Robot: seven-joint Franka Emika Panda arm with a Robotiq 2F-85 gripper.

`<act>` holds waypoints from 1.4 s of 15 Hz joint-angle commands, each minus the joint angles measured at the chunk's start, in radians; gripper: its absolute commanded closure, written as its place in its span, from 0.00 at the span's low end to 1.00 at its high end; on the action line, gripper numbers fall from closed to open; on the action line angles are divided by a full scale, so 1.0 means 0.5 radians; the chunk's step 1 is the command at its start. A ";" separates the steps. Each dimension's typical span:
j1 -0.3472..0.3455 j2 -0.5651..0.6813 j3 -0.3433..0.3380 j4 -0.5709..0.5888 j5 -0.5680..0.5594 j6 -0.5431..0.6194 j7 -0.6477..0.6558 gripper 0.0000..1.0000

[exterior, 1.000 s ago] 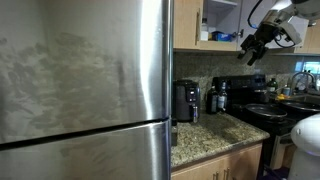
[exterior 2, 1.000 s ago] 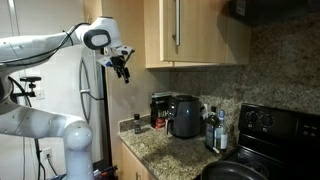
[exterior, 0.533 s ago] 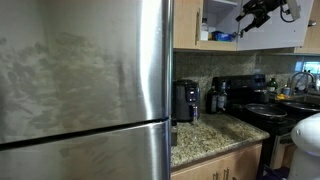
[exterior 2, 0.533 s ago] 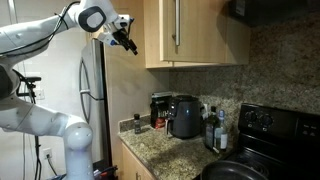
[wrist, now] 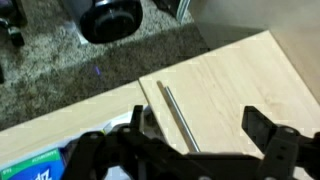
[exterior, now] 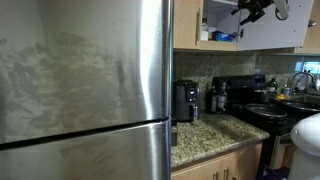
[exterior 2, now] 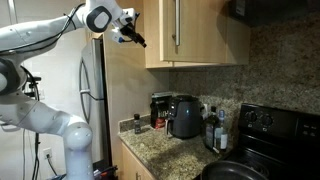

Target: Pick up the bottle from the cabinet and put it on the counter, then close the cabinet door

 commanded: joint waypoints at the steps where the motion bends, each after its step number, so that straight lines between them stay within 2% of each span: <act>1: -0.042 0.431 0.022 0.391 -0.020 0.430 0.034 0.00; 3: -0.083 0.554 0.058 0.491 -0.048 0.679 0.126 0.00; 5: -0.005 0.472 0.018 0.391 -0.025 0.628 0.082 0.00; 8: -0.006 0.533 0.030 0.464 -0.023 0.638 0.110 0.00; 9: -0.073 0.610 0.034 0.515 -0.082 0.652 0.141 0.00; 12: -0.096 0.866 -0.028 0.729 -0.098 0.676 0.173 0.00; 16: -0.128 1.192 -0.022 1.050 -0.131 0.754 0.215 0.00; 17: -0.095 1.212 -0.027 1.093 -0.096 0.747 0.182 0.00; 18: -0.106 1.092 -0.029 0.912 -0.090 0.739 0.162 0.00; 21: -0.106 1.199 -0.016 1.049 -0.089 0.742 0.163 0.00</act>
